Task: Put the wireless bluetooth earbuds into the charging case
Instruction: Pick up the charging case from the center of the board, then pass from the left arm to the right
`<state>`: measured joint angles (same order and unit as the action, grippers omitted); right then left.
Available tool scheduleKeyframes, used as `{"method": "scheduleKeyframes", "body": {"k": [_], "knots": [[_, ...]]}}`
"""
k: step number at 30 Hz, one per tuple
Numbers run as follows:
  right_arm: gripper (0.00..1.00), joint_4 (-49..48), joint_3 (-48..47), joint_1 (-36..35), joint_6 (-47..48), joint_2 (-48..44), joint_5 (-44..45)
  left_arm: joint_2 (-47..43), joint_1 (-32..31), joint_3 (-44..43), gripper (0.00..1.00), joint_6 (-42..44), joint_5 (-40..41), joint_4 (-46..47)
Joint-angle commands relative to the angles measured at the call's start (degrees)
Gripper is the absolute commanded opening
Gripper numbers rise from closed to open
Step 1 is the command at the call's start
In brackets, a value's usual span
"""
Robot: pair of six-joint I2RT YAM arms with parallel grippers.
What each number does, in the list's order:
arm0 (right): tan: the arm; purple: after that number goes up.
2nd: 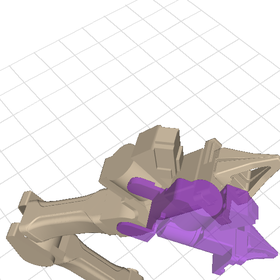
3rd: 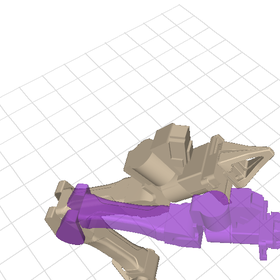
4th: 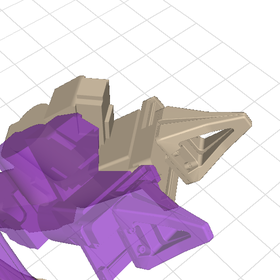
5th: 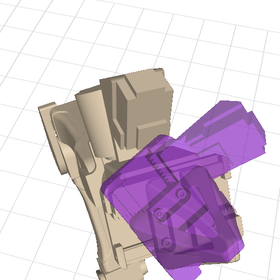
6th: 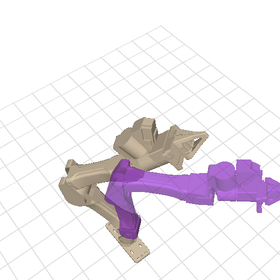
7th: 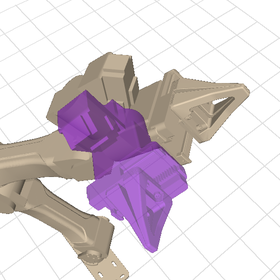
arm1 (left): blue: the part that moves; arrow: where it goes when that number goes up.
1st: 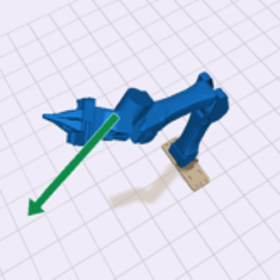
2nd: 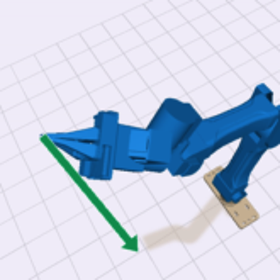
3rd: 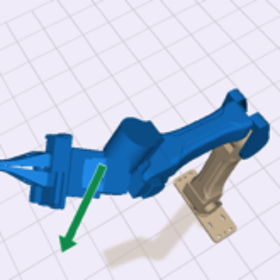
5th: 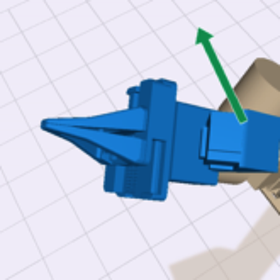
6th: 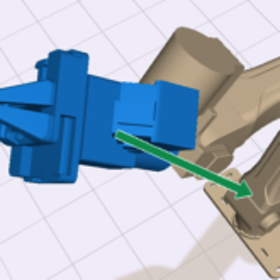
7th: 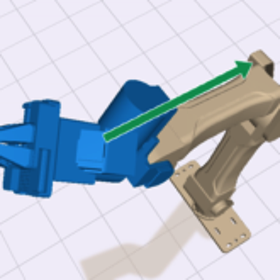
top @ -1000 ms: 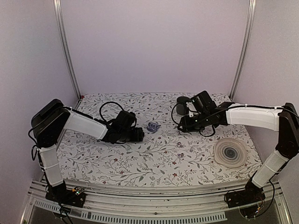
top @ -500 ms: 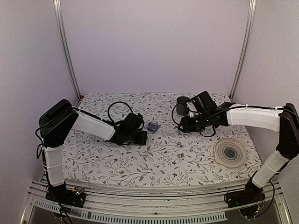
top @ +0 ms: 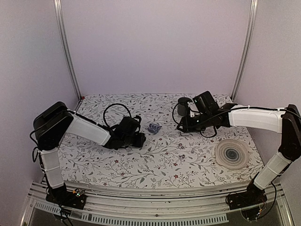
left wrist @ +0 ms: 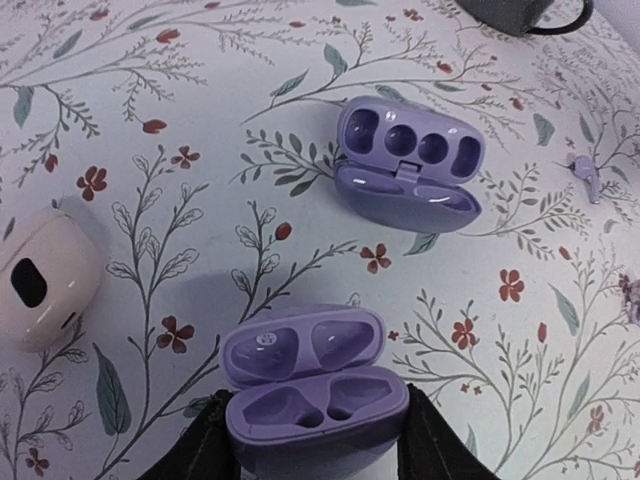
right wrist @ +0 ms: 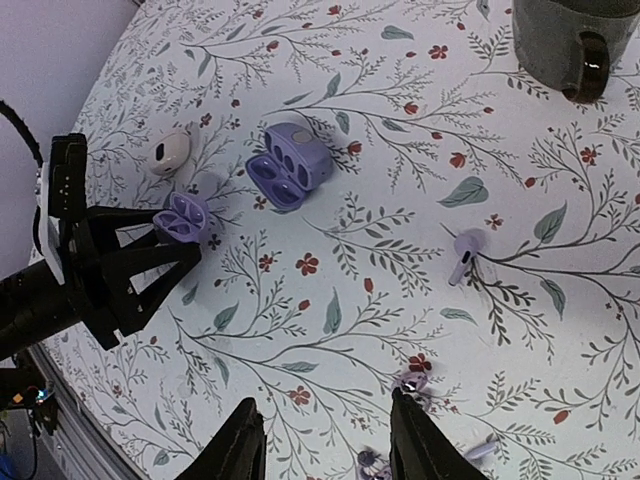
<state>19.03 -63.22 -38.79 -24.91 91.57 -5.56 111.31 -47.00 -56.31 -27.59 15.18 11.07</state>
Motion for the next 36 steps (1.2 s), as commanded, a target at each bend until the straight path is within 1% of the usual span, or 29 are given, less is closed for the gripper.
{"method": "scheduleKeyframes", "body": {"k": [1, 5, 7, 10, 12, 18, 24, 25, 29, 31, 36], "knots": [[0.44, -10.08, 1.66, 0.33, -3.39, -2.93, -9.06, -9.09, -2.1, 4.58, 0.35, 5.68, -2.76, 16.31], [0.5, -16.19, 1.72, 0.29, -5.9, -2.9, -16.29, -13.87, -5.31, 6.93, 0.34, 12.9, -4.83, 25.22], [0.54, -17.29, 1.1, 0.24, -6.36, -3.18, -17.33, -14.99, -6.52, 6.92, 0.35, 15.96, -5.9, 26.85], [0.6, -17.44, -0.6, 0.0, -6.09, -4.29, -17.25, -15.83, -7.9, 6.46, 0.35, 19.25, -6.84, 27.86], [0.62, -17.2, -1.73, -0.65, -5.58, -5.2, -16.63, -15.99, -8.81, 5.78, 0.35, 21.64, -6.9, 27.93], [0.63, -16.26, -3.25, -2.92, -3.7, -7.17, -13.95, -16.3, -11.21, 4.61, 0.35, 26.75, -5.94, 28.38], [0.61, -12.15, -5.59, -4.69, -0.96, -5.36, -12.55, -16.21, -11.5, 3.63, 0.35, 27.45, -7.23, 27.56], [0.61, -11.26, -7.13, -5.15, -0.28, -4.98, -12.25, -16.21, -11.56, 3.37, 0.35, 27.57, -7.4, 27.22], [0.58, -6.89, -9.69, -5.82, 2.6, -3.9, -8.95, -16.46, -11.65, 2.99, 0.35, 27.96, -8.31, 26.67], [0.56, -6.13, -9.78, -5.87, 3.28, -4.14, -8.03, -16.59, -11.69, 2.79, 0.35, 27.99, -8.81, 26.36], [0.44, -3.05, -12.02, -5.82, 5.25, -3.15, -8.02, -16.9, -11.76, 2.53, 0.35, 27.72, -9.19, 26.06]]}}
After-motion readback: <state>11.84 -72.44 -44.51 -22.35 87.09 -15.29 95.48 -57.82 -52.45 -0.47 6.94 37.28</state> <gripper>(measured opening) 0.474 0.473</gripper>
